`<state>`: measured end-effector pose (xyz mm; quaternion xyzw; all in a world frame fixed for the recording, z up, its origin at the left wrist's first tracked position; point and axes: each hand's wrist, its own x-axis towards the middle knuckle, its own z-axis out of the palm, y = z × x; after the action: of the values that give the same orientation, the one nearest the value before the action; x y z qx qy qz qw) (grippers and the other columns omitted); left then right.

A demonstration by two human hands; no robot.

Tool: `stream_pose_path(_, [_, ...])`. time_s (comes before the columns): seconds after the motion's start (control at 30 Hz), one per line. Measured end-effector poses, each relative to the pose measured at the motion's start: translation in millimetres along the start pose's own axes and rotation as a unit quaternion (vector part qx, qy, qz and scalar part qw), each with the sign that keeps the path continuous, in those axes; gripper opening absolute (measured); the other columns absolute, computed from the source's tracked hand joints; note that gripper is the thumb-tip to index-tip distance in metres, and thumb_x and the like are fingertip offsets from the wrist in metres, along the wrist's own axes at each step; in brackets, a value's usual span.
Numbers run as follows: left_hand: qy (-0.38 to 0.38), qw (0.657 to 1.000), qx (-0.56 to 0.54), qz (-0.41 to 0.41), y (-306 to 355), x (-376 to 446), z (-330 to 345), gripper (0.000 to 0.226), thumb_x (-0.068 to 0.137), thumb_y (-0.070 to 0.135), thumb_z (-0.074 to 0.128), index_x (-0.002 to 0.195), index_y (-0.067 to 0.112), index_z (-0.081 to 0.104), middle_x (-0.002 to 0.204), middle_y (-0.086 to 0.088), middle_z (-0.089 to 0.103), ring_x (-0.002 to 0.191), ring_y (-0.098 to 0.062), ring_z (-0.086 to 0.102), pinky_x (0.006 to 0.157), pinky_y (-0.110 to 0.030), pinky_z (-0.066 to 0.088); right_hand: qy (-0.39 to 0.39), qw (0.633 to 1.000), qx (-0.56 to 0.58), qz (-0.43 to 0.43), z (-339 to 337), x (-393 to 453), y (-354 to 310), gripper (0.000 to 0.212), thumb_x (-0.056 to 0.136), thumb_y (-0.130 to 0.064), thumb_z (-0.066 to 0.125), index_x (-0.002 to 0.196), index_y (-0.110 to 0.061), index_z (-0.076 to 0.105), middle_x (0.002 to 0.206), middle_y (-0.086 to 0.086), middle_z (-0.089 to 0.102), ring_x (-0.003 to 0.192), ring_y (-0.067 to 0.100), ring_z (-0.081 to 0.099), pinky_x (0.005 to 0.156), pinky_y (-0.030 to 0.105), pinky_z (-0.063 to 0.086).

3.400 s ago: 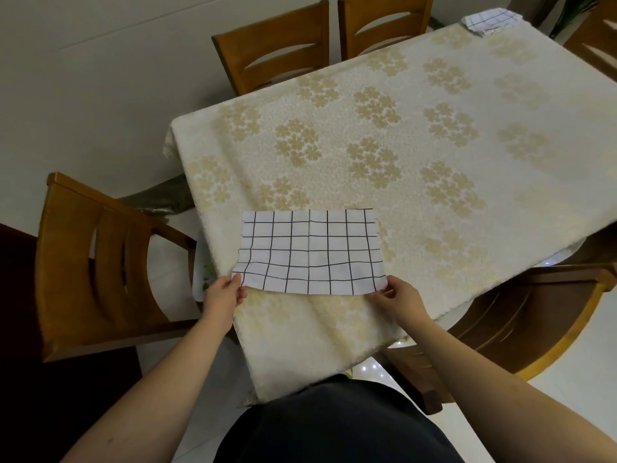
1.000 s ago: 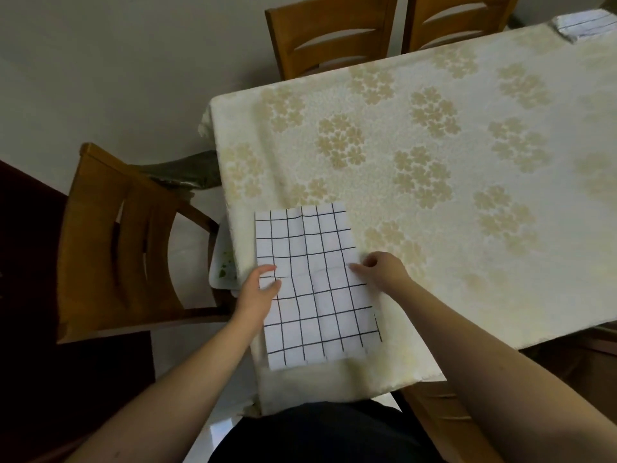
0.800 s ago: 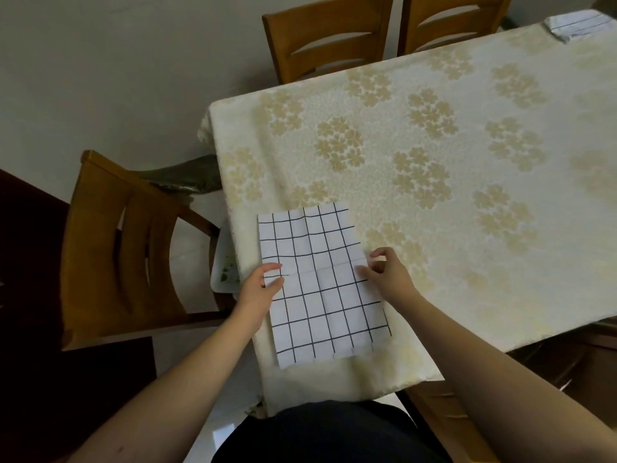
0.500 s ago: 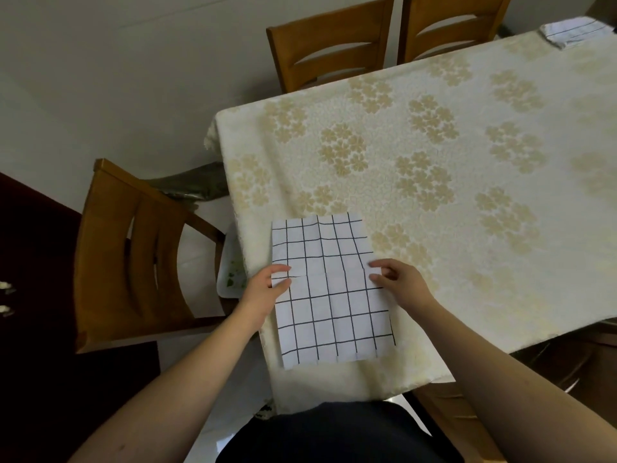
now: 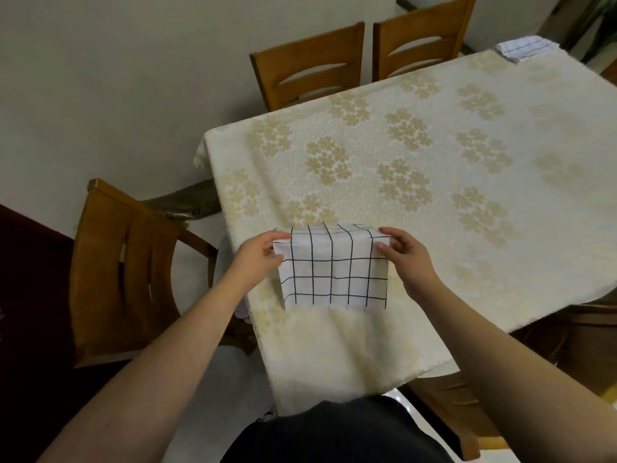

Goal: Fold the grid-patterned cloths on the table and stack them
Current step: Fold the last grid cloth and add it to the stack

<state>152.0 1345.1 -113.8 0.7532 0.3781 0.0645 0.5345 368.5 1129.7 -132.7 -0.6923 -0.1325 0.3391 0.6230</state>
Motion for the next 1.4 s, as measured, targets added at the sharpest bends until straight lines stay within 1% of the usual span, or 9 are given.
stream_pose_path(0.1, [0.038, 0.992, 0.102, 0.068, 20, 11, -11, 0.036, 0.090, 0.011, 0.064, 0.121, 0.030, 0.064, 0.120, 0.011, 0.061, 0.111, -0.004, 0.054, 0.087, -0.018, 0.041, 0.025, 0.999, -0.012, -0.031, 3, 3, -22, 0.028, 0.084, -0.003, 0.070, 0.102, -0.025, 0.070, 0.088, -0.001, 0.070, 0.084, 0.007, 0.066, 0.078, 0.019, 0.049])
stream_pose_path(0.23, [0.146, 0.970, 0.150, 0.125, 30, 13, -20, 0.027, 0.090, 0.020, 0.066, 0.115, 0.031, 0.067, 0.113, 0.004, 0.069, 0.094, -0.015, 0.066, 0.082, -0.028, 0.053, 0.037, 0.990, -0.103, -0.086, 3, 2, -40, 0.029, 0.084, -0.006, 0.071, 0.099, -0.031, 0.071, 0.091, -0.002, 0.070, 0.086, 0.013, 0.066, 0.080, 0.023, 0.052])
stream_pose_path(0.37, [0.158, 0.953, 0.180, 0.187, 15, 1, -5, 0.021, 0.087, 0.011, 0.068, 0.105, 0.018, 0.073, 0.111, 0.000, 0.067, 0.105, -0.019, 0.058, 0.093, -0.034, 0.047, 0.041, 0.967, -0.220, -0.118, -3, -7, -28, 0.023, 0.085, -0.008, 0.069, 0.100, -0.025, 0.071, 0.097, -0.013, 0.070, 0.090, 0.004, 0.063, 0.075, 0.013, 0.045])
stream_pose_path(0.67, [-0.005, 0.981, 0.191, 0.041, -96, -59, 52, 0.021, 0.084, 0.010, 0.070, 0.101, 0.023, 0.072, 0.107, 0.008, 0.051, 0.099, -0.010, 0.054, 0.093, -0.026, 0.047, 0.037, 0.946, -0.316, 0.059, -24, -58, 70, 0.025, 0.087, -0.004, 0.057, 0.080, -0.027, 0.066, 0.093, -0.005, 0.070, 0.085, 0.012, 0.064, 0.063, 0.013, 0.043])
stream_pose_path(0.8, [-0.016, 0.989, 0.144, -0.011, -116, -75, 61, 0.031, 0.084, 0.012, 0.072, 0.110, 0.028, 0.065, 0.111, 0.008, 0.052, 0.099, -0.007, 0.056, 0.086, -0.015, 0.046, 0.053, 0.937, -0.339, 0.069, -23, -69, 89, 0.015, 0.091, -0.016, 0.056, 0.101, -0.023, 0.065, 0.101, 0.002, 0.068, 0.084, 0.015, 0.061, 0.070, 0.028, 0.048])
stream_pose_path(0.93, [0.052, 0.992, -0.014, -0.110, -98, -66, 65, 0.035, 0.085, 0.017, 0.072, 0.115, 0.021, 0.055, 0.098, 0.004, 0.060, 0.088, -0.009, 0.061, 0.071, -0.012, 0.046, 0.026, 0.913, -0.407, 0.030, -10, -64, 96, 0.037, 0.091, -0.023, 0.056, 0.128, -0.018, 0.057, 0.123, 0.003, 0.057, 0.106, 0.020, 0.056, 0.091, 0.037, 0.047])
stream_pose_path(1.17, [0.075, 0.978, -0.071, -0.183, -91, -37, 68, 0.022, 0.086, 0.026, 0.072, 0.103, 0.017, 0.061, 0.097, -0.003, 0.068, 0.090, -0.023, 0.066, 0.075, -0.025, 0.050, 0.117, 0.970, -0.154, 0.145, 16, -45, 75, 0.046, 0.095, -0.037, 0.055, 0.136, -0.018, 0.047, 0.109, 0.001, 0.059, 0.088, 0.016, 0.060, 0.074, 0.030, 0.042])
stream_pose_path(1.3, [0.026, 0.981, -0.061, -0.180, -83, -26, 66, 0.026, 0.087, 0.034, 0.069, 0.107, 0.023, 0.057, 0.103, 0.001, 0.064, 0.093, -0.016, 0.062, 0.075, -0.023, 0.046, 0.090, 0.976, -0.119, 0.155, 13, -33, 73, 0.044, 0.088, -0.026, 0.067, 0.129, -0.014, 0.054, 0.102, 0.004, 0.067, 0.090, 0.019, 0.065, 0.078, 0.037, 0.053])
stream_pose_path(1.4, [-0.002, 0.986, -0.036, -0.160, -79, -22, 64, 0.022, 0.089, 0.031, 0.068, 0.105, 0.020, 0.059, 0.098, 0.002, 0.064, 0.094, -0.015, 0.062, 0.080, -0.025, 0.049, 0.054, 0.980, -0.117, 0.155, 10, -31, 69, 0.031, 0.087, -0.019, 0.068, 0.117, -0.012, 0.064, 0.100, 0.003, 0.071, 0.088, 0.016, 0.066, 0.071, 0.030, 0.053])
